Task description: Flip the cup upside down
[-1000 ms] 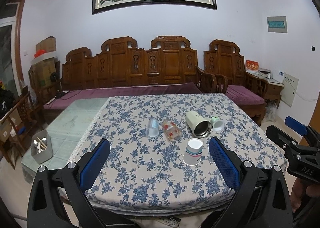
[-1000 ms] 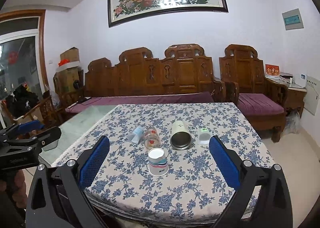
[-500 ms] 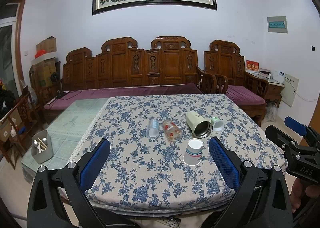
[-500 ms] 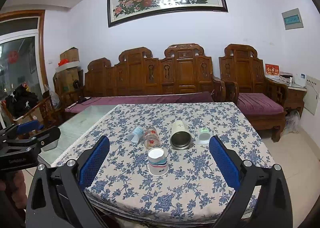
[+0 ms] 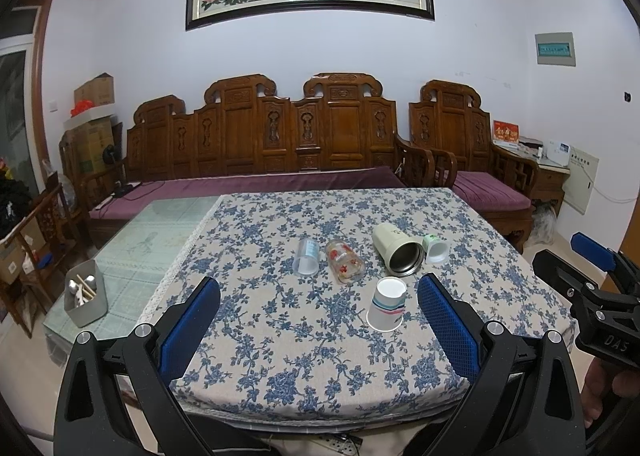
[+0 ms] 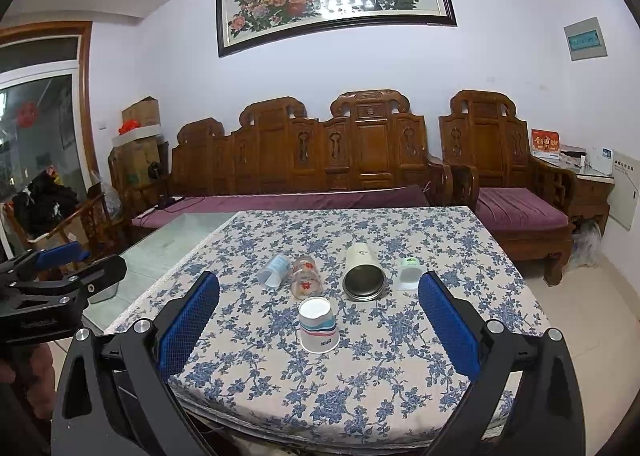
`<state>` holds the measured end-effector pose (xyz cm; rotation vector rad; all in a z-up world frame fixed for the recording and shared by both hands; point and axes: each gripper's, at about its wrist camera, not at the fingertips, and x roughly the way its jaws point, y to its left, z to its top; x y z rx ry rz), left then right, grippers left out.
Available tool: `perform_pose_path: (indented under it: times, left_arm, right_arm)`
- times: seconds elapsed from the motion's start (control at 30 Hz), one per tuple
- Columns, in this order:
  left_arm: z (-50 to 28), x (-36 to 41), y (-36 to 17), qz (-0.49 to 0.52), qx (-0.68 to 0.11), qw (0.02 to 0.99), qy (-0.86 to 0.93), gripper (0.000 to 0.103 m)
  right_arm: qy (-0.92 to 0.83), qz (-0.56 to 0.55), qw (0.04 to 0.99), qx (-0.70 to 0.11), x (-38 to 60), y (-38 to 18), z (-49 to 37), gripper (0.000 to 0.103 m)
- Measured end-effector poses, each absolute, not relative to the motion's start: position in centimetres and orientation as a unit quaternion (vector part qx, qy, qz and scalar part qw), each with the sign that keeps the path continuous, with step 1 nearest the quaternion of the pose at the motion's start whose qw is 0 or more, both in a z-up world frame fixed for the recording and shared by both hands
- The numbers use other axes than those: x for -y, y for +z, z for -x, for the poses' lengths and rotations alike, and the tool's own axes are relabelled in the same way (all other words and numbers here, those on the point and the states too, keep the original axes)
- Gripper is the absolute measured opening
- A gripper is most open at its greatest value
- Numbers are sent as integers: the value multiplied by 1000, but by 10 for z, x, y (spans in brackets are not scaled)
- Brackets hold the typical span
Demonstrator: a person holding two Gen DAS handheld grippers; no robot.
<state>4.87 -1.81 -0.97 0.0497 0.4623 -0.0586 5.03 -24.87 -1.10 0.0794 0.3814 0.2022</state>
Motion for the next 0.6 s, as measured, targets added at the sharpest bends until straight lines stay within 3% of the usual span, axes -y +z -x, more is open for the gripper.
perform_pose_path:
  times: [0.6]
  left_arm:
    - [-48,19,-10,-24,-229,973,-29,95]
  right_arm:
    - [101,-40,976,-189,247,-11,-49,100]
